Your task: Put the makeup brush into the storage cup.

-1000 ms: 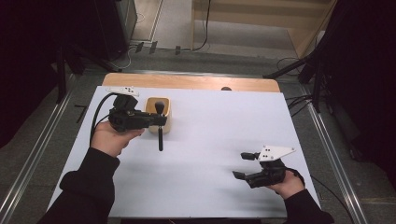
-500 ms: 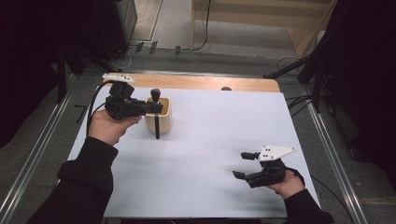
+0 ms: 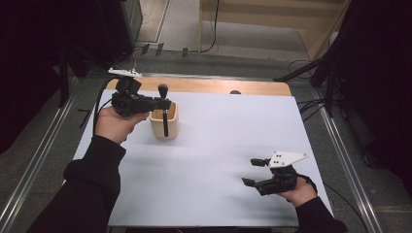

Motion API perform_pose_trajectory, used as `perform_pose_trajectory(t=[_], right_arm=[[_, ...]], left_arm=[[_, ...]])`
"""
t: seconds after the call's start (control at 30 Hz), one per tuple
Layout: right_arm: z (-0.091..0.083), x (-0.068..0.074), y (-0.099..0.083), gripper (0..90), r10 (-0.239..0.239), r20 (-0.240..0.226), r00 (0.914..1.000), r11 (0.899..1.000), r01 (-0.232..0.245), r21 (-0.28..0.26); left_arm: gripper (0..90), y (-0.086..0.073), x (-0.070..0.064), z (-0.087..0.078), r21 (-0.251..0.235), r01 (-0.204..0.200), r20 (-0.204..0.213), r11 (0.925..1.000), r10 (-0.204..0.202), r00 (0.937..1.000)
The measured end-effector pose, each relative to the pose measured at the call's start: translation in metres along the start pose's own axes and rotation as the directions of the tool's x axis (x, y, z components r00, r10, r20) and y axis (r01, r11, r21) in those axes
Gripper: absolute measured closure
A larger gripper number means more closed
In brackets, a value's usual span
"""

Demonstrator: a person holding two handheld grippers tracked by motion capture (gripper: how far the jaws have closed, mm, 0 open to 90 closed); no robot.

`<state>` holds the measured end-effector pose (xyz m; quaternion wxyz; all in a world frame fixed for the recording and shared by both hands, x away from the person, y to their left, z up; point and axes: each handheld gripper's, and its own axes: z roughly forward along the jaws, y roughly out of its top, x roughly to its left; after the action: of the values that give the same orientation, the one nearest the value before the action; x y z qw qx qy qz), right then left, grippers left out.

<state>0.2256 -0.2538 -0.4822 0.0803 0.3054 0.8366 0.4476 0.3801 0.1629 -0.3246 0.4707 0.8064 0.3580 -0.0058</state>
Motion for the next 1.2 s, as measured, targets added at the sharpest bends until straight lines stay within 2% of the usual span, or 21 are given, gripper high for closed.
perform_pose_trajectory(t=[0.17, 0.5, 0.6, 0.8, 0.9, 1.13, 1.2], right_arm=[[0.0, 0.001, 0.0, 25.2, -0.005, 0.002, 1.0, 1.0, 0.005, 0.002], [0.002, 0.001, 0.0, 25.2, -0.004, -0.003, 1.0, 1.0, 0.004, 0.011], [0.001, 0.002, 0.0, 25.3, -0.005, -0.003, 1.0, 1.0, 0.005, 0.007], [0.001, 0.002, 0.0, 25.3, -0.013, -0.006, 0.9999, 1.0, 0.013, 0.009], [0.002, 0.002, 0.0, 25.3, -0.011, -0.005, 0.9999, 1.0, 0.011, 0.007], [0.001, 0.002, 0.001, 25.3, -0.009, -0.005, 0.9999, 1.0, 0.009, 0.005], [0.001, 0.002, 0.001, 25.3, -0.008, -0.006, 1.0, 1.0, 0.008, 0.005]], left_arm=[[78.5, 0.006, 0.004, 0.001, 0.0, -0.001, -0.02, 1.0, 0.001, 0.9998], [78.5, 0.017, 0.01, 0.001, -0.041, 0.005, -0.051, 0.9991, -0.007, 0.9987], [78.5, 0.016, 0.012, 0.003, -0.04, -0.004, -0.076, 0.9992, 0.001, 0.9971], [78.5, 0.017, 0.019, 0.004, -0.063, 0.013, -0.096, 0.9979, -0.019, 0.9952], [78.6, 0.018, 0.022, 0.003, -0.097, 0.016, -0.127, 0.9952, -0.029, 0.9914], [78.5, 0.023, 0.03, 0.002, -0.104, 0.027, -0.15, 0.9942, -0.042, 0.9878], [78.5, 0.023, 0.033, 0.003, -0.111, 0.034, -0.142, 0.9932, -0.05, 0.9886]])
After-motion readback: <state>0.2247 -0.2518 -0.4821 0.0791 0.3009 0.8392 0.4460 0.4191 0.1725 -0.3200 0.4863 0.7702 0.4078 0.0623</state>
